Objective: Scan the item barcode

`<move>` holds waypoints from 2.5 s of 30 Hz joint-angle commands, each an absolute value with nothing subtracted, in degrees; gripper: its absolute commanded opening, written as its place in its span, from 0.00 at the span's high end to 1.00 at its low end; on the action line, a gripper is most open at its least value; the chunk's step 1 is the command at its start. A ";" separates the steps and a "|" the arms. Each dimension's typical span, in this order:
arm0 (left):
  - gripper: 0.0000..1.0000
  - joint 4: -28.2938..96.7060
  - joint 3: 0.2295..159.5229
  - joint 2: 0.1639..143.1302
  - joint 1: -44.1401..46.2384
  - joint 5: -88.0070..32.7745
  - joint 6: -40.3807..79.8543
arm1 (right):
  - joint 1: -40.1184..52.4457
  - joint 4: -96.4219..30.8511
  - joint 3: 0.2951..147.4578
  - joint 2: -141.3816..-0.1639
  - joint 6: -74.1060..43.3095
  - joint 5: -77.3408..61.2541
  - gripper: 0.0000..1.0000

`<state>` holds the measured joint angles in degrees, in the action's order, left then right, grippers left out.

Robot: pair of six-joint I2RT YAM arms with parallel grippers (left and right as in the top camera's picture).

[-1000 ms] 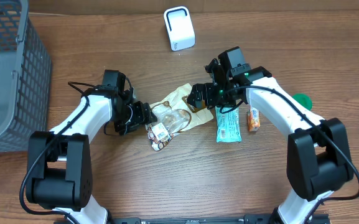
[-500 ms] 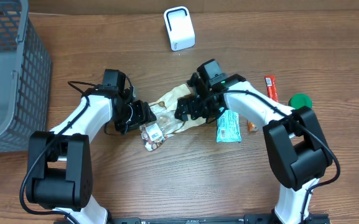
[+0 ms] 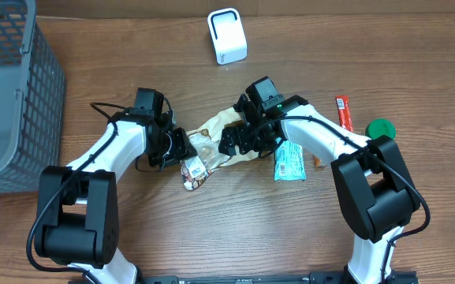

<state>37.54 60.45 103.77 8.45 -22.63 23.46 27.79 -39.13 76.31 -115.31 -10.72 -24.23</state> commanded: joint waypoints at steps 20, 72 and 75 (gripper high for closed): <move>0.85 47.83 65.78 99.20 -3.18 -36.42 10.15 | 23.66 -48.64 85.52 -115.74 -5.78 -29.06 0.00; 0.24 37.39 64.82 111.72 6.74 -24.97 9.63 | 24.43 -43.31 84.01 -116.20 -7.44 -29.02 0.00; 0.35 37.39 64.82 112.22 6.74 -25.06 9.63 | 24.43 -40.62 81.62 -116.20 -7.44 -29.04 0.00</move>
